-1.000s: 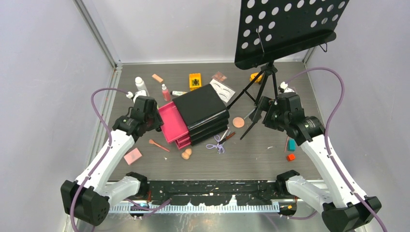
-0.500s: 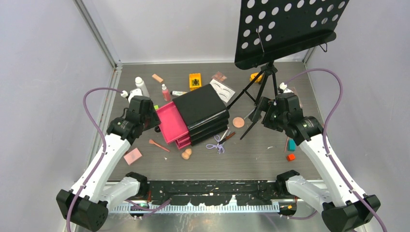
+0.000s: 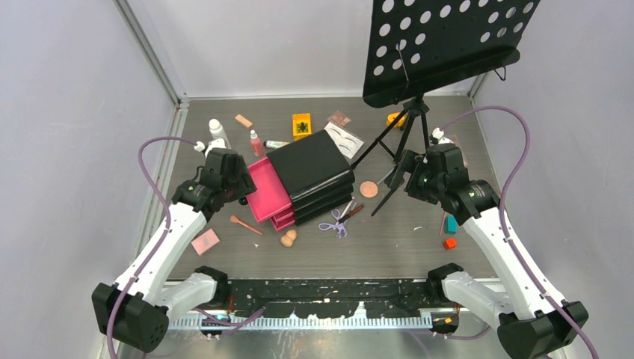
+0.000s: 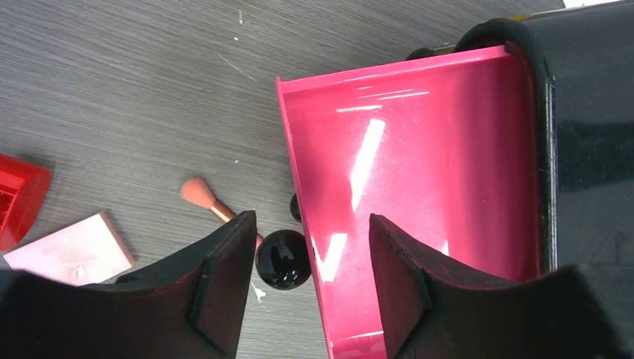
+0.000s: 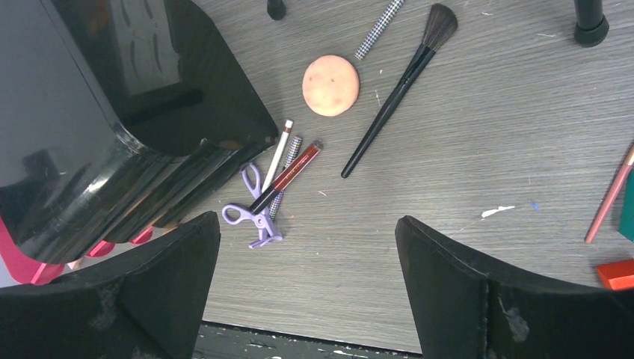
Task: Organize the makeup
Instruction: Open the drawer in the storage box.
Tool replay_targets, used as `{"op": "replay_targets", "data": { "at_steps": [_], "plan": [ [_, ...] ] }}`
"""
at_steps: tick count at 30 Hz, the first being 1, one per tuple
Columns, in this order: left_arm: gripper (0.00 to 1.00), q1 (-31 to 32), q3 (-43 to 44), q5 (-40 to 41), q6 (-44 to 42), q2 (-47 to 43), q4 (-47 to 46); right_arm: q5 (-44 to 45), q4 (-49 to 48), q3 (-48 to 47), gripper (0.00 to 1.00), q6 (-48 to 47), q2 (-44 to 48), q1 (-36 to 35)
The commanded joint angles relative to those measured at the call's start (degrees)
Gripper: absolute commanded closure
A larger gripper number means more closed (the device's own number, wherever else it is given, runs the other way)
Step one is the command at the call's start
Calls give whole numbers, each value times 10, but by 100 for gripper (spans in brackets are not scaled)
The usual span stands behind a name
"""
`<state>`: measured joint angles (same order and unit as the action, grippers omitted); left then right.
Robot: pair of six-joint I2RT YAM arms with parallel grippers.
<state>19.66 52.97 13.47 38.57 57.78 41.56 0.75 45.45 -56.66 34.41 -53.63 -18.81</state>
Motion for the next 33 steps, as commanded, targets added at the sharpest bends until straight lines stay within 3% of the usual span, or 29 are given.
{"op": "replay_targets", "data": {
  "at_steps": [1,18,27,33],
  "plan": [
    [46,2,-7,-9,1,12,-29,0,-15,-4,8,2,7,-4],
    [80,2,-12,36,-10,-6,-12,0,-19,1,9,4,2,-3],
    [92,2,-13,53,-11,-6,3,0,-19,1,9,5,4,-3],
    [94,2,-7,77,-15,-19,22,-9,-21,1,9,6,0,-3]
  ]
}}
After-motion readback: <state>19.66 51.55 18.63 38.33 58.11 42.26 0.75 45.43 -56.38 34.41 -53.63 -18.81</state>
